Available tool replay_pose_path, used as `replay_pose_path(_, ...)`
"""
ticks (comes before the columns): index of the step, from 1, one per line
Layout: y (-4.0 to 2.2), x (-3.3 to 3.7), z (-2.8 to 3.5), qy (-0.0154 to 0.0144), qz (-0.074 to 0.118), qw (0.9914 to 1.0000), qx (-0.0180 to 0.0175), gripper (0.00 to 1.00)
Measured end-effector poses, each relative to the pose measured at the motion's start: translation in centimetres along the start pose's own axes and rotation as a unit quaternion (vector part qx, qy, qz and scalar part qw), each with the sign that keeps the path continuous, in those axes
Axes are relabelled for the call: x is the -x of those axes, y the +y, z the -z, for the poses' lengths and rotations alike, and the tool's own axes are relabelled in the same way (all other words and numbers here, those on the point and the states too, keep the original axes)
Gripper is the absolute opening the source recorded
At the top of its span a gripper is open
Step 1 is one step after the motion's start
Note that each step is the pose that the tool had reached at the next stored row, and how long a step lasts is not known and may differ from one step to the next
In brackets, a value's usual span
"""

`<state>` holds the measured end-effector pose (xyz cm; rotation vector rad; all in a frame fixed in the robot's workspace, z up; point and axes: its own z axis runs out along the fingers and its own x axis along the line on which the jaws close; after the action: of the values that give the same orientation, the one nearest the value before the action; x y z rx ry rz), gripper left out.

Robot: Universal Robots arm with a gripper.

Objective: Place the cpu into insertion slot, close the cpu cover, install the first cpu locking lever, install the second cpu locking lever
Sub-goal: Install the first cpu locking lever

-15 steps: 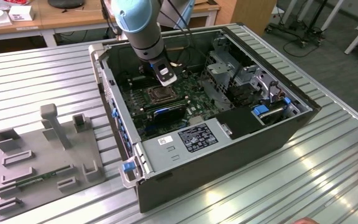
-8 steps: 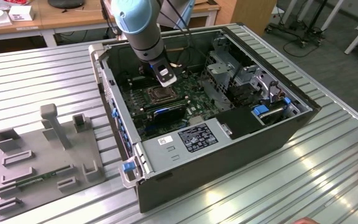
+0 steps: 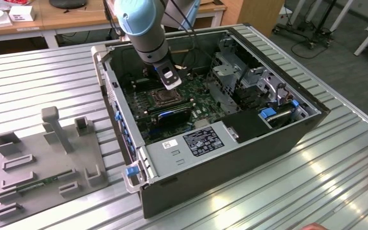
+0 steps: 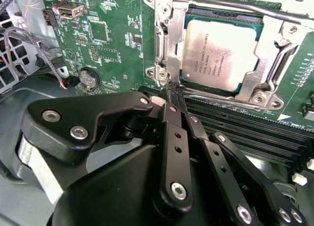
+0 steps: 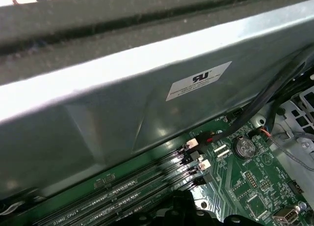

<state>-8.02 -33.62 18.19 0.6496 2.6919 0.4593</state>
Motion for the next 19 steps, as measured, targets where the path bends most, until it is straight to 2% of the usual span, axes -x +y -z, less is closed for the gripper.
replay_pose_path(5, 0.04, 0.02, 0.08, 0.0000, 0.000, 1.00000, 0.0003, 0.10)
replay_pose_path(13, 0.56, 0.35, 1.30, 0.0000, 0.000, 1.00000, 0.0001, 0.10)
replay_pose_path(19, 0.58, 0.36, 1.35, 0.0000, 0.000, 1.00000, 0.0002, 0.10)
